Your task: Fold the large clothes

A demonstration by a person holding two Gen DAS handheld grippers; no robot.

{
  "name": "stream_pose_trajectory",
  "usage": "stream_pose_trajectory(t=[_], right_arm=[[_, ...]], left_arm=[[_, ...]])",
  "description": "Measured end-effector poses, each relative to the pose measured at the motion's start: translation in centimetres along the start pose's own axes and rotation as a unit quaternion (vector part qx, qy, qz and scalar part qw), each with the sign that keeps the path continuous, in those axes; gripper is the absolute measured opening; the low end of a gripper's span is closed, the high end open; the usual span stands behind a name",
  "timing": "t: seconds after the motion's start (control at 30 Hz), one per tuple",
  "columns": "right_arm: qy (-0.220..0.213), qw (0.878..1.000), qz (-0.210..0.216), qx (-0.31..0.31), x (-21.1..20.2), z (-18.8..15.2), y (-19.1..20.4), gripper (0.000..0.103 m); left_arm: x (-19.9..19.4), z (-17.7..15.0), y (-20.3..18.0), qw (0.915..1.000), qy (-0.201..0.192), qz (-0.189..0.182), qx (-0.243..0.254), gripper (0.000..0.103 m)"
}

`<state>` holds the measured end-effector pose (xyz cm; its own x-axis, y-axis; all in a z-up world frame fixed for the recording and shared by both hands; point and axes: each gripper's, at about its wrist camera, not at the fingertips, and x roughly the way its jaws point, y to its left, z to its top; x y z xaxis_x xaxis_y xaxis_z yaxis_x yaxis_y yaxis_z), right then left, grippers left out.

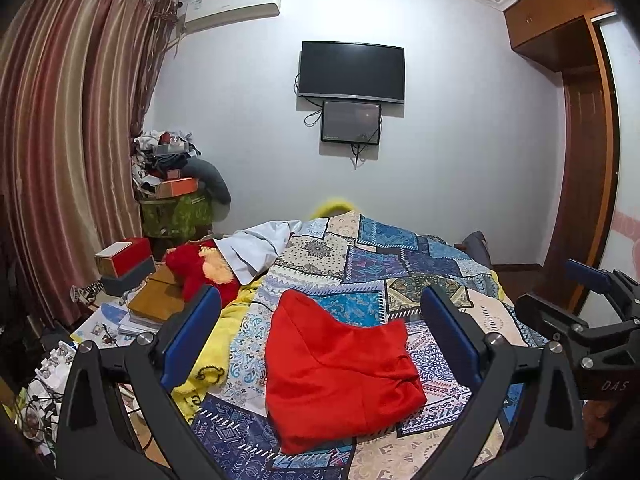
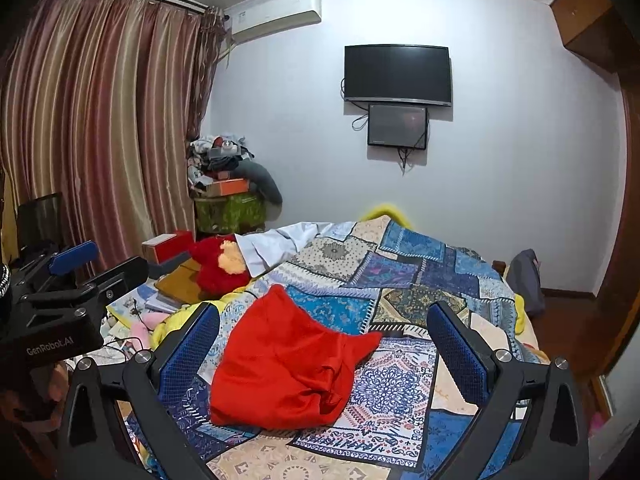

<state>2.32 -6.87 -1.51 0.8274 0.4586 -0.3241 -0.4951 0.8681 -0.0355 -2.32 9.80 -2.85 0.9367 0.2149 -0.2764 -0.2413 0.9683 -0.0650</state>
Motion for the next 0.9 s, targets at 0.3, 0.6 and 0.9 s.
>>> stream_pose_trajectory(t=[0.3,0.6,0.9], right_arm=[[0.001,1.000,0.001,0.002,-0.29,-0.03,-0.09,0.103],[0.000,1.000,-0.002,0.002,-0.50,-0.14,-0.31,0.103],[0.002,1.000,-0.006,0.010,-0.91,-0.08,-0.46,0.103]], left_arm=[[0.05,-0.10,-0.20,1.0000,0.000,-0.006,-0.001,0.101],[-0.07,-0.12,-0.44,0.9999,-0.001,-0.010,-0.002,0.101],[-0.22,-0.10,-0.80,0.9998,-0.001,-0.020,0.004,0.101]])
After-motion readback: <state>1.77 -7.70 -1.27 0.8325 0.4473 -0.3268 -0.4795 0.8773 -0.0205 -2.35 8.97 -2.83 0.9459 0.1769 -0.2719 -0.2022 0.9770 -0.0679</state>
